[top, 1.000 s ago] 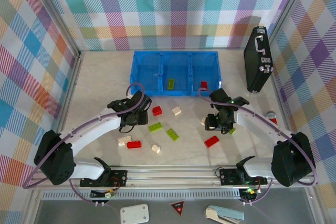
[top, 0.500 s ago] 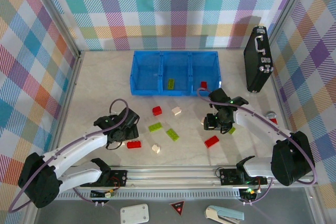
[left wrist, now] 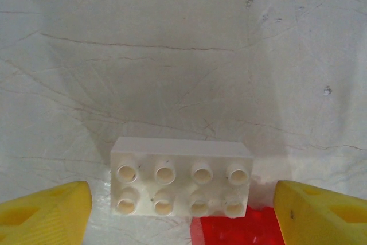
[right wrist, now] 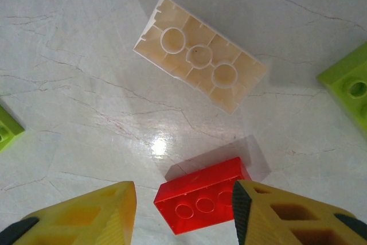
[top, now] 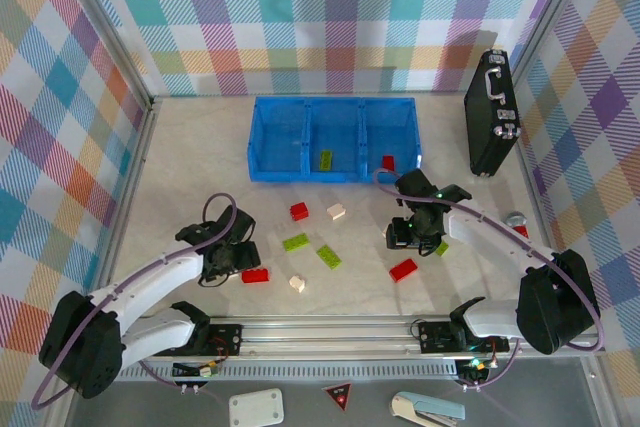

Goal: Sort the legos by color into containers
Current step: Pick up the lego from the bottom-left of the table.

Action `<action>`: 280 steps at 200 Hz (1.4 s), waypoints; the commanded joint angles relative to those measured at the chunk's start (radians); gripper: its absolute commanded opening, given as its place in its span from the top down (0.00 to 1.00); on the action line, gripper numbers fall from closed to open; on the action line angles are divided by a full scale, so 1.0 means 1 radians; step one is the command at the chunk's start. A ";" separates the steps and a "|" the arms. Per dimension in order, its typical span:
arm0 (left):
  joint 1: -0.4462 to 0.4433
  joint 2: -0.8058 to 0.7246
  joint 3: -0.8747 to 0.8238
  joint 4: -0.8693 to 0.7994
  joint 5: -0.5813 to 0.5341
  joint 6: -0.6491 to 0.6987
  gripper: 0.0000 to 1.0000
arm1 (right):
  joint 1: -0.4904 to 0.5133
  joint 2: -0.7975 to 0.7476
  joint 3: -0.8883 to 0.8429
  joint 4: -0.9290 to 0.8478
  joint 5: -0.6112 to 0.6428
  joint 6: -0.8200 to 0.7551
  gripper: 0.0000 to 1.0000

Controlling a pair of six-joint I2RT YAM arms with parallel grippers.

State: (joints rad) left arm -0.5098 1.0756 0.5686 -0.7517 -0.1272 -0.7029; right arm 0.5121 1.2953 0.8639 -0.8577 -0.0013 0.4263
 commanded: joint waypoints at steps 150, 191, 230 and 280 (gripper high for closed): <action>0.044 0.125 -0.004 0.057 0.083 0.063 0.36 | 0.018 0.014 0.006 -0.029 0.016 -0.004 0.51; 0.044 0.124 0.009 0.051 0.087 0.066 0.36 | 0.019 0.006 0.006 -0.029 0.018 -0.003 0.50; 0.044 0.116 0.051 0.033 0.095 0.075 0.36 | 0.020 0.001 0.008 -0.030 0.021 0.000 0.51; 0.045 0.122 0.148 0.001 0.087 0.102 0.36 | 0.020 -0.004 0.009 -0.032 0.030 0.005 0.51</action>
State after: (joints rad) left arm -0.4751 1.1923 0.6548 -0.7086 -0.0437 -0.6296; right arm 0.5251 1.3018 0.8639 -0.8619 0.0177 0.4274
